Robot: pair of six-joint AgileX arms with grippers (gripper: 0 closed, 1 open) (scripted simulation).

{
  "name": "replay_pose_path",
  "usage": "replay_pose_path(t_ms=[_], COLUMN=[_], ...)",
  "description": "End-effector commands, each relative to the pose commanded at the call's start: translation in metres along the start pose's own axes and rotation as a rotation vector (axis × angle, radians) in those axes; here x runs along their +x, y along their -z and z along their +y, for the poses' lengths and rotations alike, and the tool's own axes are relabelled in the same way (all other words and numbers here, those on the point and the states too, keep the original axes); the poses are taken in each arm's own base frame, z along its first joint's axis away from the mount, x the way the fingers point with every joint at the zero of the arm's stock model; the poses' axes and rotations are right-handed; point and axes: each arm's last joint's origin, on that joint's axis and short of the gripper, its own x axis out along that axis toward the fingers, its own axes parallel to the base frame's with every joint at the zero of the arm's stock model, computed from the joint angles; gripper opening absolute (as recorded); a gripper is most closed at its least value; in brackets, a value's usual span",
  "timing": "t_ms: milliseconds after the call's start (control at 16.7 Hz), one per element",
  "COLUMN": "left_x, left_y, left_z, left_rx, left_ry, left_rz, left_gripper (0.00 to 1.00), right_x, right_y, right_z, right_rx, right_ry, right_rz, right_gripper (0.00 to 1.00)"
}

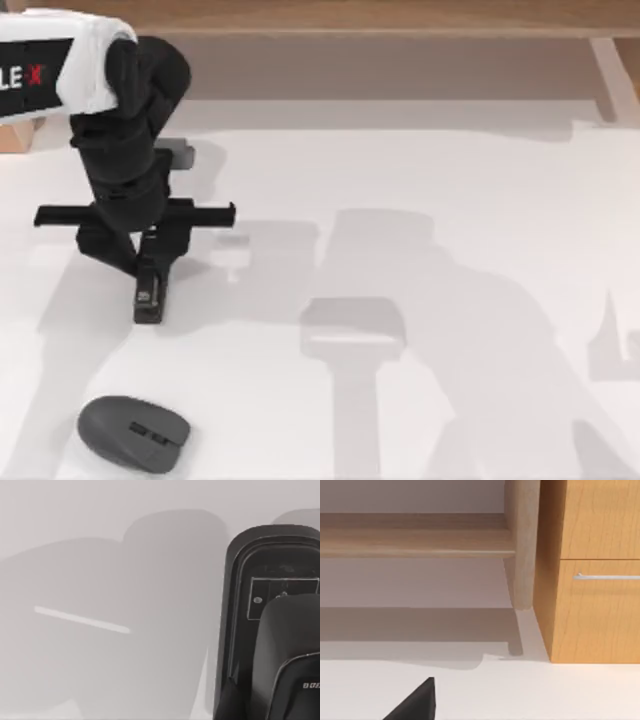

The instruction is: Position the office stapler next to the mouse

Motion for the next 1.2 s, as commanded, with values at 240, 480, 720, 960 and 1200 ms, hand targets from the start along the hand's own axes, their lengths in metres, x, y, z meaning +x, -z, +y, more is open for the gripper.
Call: replay_pose_path(t_ms=[240,480,720,960,1200], left_x=[0.0000,0.0000,0.0000,0.0000,0.0000], left_y=[0.0000,0.0000,0.0000,0.0000,0.0000], left_z=[0.0000,0.0000,0.0000,0.0000,0.0000], left_rx=[0.000,0.000,0.000,0.000,0.000], left_ry=[0.000,0.000,0.000,0.000,0.000], left_rz=[0.000,0.000,0.000,0.000,0.000], left_gripper=[0.23,0.53,0.83,1.00,1.00], right_x=[0.0000,0.0000,0.0000,0.0000,0.0000], right_y=[0.0000,0.0000,0.0000,0.0000,0.0000], right_z=[0.0000,0.0000,0.0000,0.0000,0.0000], right_rx=[0.000,0.000,0.000,0.000,0.000], right_ry=[0.000,0.000,0.000,0.000,0.000], right_rz=[0.000,0.000,0.000,0.000,0.000], right_gripper=[1.00,1.00,1.00,1.00,1.00])
